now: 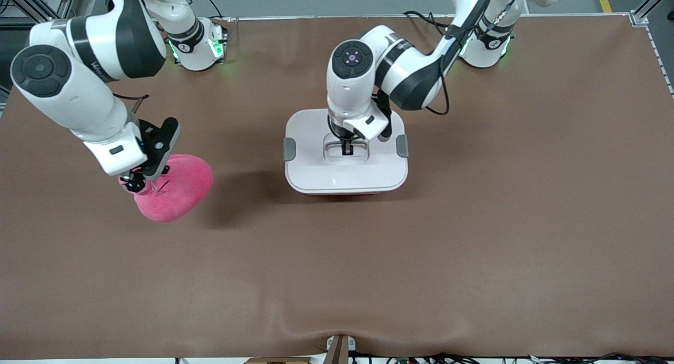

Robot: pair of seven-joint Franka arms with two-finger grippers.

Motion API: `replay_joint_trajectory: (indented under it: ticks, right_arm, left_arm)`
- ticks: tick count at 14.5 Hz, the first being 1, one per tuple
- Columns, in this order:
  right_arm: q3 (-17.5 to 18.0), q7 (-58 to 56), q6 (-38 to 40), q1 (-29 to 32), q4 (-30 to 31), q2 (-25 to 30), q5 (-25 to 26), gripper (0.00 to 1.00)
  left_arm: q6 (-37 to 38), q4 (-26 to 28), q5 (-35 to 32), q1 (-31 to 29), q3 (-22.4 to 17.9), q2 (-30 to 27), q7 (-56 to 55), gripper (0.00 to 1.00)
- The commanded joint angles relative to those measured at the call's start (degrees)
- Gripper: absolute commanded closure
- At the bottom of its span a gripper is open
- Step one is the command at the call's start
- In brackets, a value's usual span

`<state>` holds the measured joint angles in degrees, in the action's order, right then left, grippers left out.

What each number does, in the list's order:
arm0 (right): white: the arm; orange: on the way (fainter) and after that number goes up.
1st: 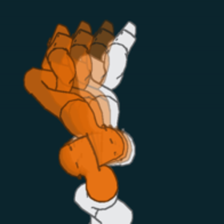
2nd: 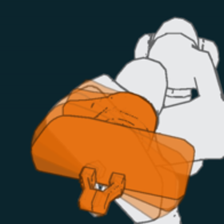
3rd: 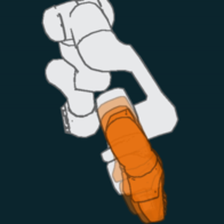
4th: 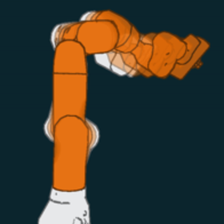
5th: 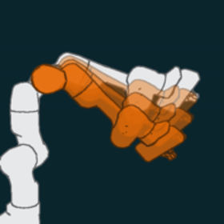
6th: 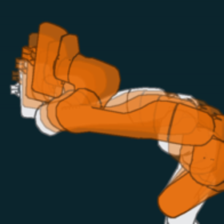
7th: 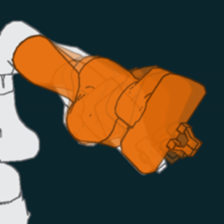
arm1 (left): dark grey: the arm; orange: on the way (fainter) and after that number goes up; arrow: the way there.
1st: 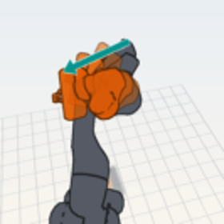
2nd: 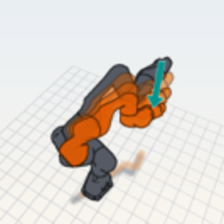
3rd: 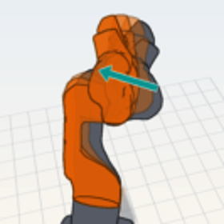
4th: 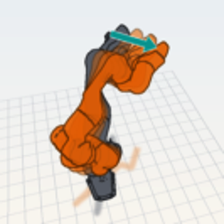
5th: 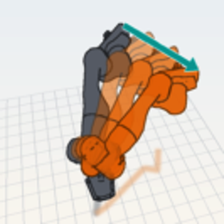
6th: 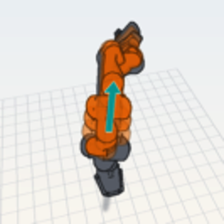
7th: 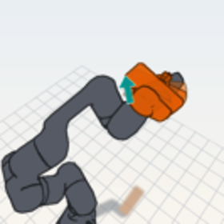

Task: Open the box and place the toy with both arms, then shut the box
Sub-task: 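Lift the lid with the left gripper while the right gripper lifts the toy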

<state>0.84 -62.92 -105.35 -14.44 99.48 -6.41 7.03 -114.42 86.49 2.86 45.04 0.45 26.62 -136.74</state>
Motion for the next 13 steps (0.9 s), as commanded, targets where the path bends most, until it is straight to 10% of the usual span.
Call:
replay_joint_trajectory:
  ticks: [1,13]
  right_arm:
    - [-0.40,-2.03,0.32,-5.31,0.01,1.48,3.60,1.00]
    - [-0.58,-0.72,6.37,-27.02,-5.08,-2.99,11.42,1.00]
  left_arm:
    - [1.83,1.58,-0.31,-2.23,0.07,-2.97,2.78,1.00]
    - [1.74,6.85,-4.08,-12.96,0.07,-6.58,14.75,1.00]
